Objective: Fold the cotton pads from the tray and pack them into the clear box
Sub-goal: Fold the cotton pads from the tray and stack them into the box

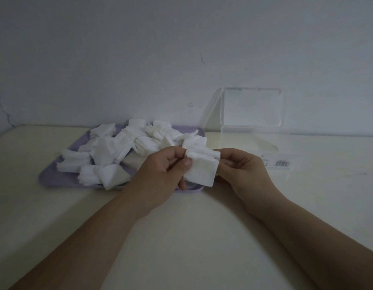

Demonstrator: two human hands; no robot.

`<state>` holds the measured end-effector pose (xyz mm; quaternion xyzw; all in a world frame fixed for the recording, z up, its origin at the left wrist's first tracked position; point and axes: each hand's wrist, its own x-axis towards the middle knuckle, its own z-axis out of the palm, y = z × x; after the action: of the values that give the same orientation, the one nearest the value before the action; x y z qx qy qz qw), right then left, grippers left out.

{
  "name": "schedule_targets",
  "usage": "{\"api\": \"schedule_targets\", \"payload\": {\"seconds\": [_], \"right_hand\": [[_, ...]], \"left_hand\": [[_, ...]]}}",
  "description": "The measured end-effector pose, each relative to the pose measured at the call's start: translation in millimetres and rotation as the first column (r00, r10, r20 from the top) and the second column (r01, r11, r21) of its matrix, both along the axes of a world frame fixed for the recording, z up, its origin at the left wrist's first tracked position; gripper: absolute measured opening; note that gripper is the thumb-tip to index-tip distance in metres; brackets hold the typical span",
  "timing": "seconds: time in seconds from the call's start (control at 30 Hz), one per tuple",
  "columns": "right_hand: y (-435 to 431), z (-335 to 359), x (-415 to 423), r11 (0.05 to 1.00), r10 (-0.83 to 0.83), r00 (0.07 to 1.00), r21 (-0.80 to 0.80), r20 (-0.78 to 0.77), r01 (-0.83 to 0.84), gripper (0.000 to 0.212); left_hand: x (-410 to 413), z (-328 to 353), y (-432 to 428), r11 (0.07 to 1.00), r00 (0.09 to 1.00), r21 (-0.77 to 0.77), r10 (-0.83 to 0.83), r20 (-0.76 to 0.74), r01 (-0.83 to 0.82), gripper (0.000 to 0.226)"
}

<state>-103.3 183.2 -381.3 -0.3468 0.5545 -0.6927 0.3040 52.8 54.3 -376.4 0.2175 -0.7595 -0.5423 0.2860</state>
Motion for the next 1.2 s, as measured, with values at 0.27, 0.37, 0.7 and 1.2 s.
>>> {"api": "schedule_targets", "payload": {"seconds": [0.27, 0.37, 0.7, 1.2], "right_hand": [[-2.0, -1.2, -1.1, 1.0, 0.028, 1.0, -0.004, -0.003, -0.028, 0.018], [-1.5, 1.5, -1.3, 0.998, 0.056, 0.997, -0.003, 0.044, -0.056, 0.02], [-2.7, 1.6, -1.6, 1.0, 0.001, 0.994, 0.004, 0.11, -0.001, 0.008], [-1.5, -1.4, -1.9, 0.998, -0.062, 0.997, 0.015, -0.043, 0.063, 0.008]], "left_hand": [[-1.0, -1.2, -1.7, 1.0, 1.0, -0.01, 0.03, 0.004, -0.03, 0.011], [-1.7, -1.7, -0.1, 0.999, 0.999, -0.009, 0.033, 0.004, -0.033, 0.012], [-1.7, 0.9, 4.1, 0.999, 1.0, 0.038, 0.011, -0.016, -0.01, 0.013], [5.7, 6.4, 2.8, 0.991, 0.997, 0.106, -0.075, -0.037, 0.079, 0.006]]}}
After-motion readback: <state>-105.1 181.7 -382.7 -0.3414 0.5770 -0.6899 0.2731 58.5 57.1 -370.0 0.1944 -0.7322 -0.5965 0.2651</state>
